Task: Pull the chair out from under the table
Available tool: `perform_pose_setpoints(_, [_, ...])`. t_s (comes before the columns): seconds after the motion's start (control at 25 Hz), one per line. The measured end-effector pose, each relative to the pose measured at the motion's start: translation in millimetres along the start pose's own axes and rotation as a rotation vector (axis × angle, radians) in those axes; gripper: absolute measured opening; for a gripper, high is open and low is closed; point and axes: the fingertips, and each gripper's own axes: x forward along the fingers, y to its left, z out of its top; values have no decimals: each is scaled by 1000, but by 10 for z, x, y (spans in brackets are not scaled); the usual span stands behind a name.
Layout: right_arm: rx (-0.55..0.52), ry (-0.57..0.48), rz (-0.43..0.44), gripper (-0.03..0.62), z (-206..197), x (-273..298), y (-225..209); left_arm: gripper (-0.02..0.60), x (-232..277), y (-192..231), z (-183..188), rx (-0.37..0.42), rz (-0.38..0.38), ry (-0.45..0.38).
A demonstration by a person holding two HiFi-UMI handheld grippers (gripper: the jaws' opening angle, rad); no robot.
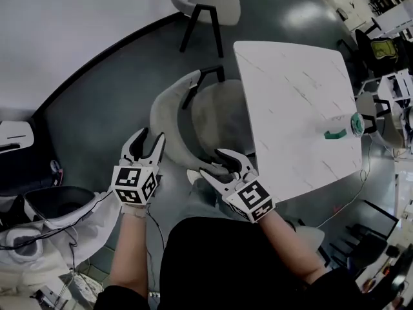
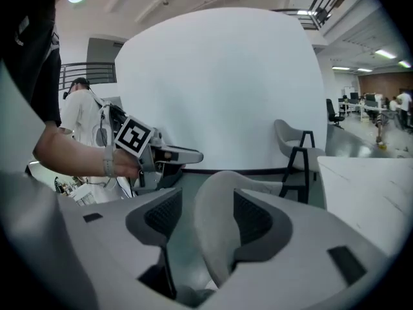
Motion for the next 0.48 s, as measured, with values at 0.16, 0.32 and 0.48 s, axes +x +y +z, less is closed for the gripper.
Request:
perform_pose_setpoints(0.16, [-9, 126, 36, 268, -345, 401, 60, 197, 257, 175, -188, 13, 2, 63])
perform_pose_setpoints(0.32, [13, 190, 72, 278, -615, 771, 135, 213, 476, 351, -393, 5, 17, 116])
perform_pose_setpoints(0.48, [-2, 270, 90, 287, -882, 1020, 186, 222, 655, 457, -580, -16, 26, 156])
